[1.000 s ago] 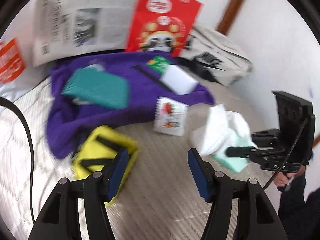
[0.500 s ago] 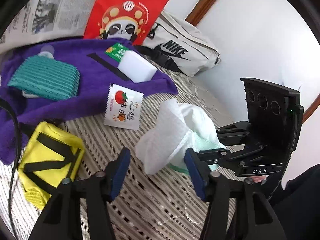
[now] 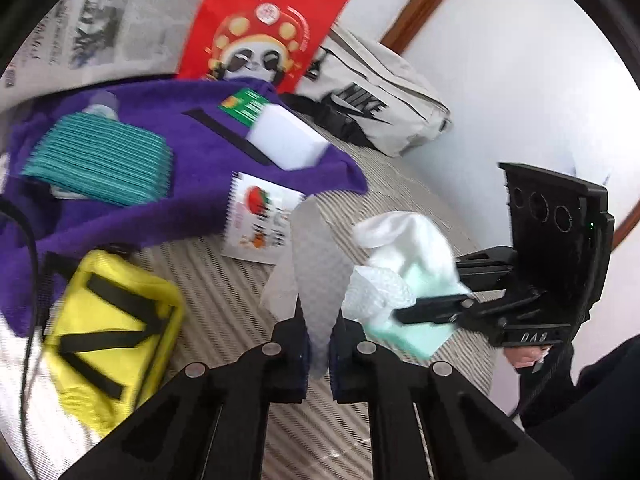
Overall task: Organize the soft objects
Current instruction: 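Grasp a white mesh glove with the left gripper while the right holds the gloves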
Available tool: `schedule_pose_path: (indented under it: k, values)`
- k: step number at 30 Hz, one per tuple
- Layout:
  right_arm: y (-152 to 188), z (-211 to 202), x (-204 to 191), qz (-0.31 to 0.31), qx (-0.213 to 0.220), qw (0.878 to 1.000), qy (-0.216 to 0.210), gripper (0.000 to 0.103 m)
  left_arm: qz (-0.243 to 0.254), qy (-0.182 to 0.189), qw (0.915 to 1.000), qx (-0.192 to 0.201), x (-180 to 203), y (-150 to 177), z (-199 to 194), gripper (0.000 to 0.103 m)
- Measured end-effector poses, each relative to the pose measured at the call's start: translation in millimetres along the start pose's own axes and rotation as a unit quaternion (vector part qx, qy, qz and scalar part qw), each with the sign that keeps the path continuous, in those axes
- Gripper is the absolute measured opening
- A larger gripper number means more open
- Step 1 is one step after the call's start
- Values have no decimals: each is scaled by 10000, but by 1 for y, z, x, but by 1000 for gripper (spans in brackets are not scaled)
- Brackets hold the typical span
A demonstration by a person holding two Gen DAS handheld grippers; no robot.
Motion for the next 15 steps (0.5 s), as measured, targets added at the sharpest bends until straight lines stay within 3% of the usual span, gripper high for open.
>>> schedule_pose_path:
  k: [5,15]
  values:
    - [-2,-18,13,118,207,9994,252,10,-71,-396,9990,181,-12,-4,-22,8]
    - [-21,-28,34,389,440,9962,635,10,-160,-685,9959,573,-20,-17,-53,8]
Point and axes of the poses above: each gripper's, at about its wrist camera, not at the fingertips, and z roughly the way its jaws point, x to its right, y to its underside, the point moved 1 cm from there along z, roughly the way its jaws point, and after that the axes turned 1 degree about z, right-handed, at the moved point
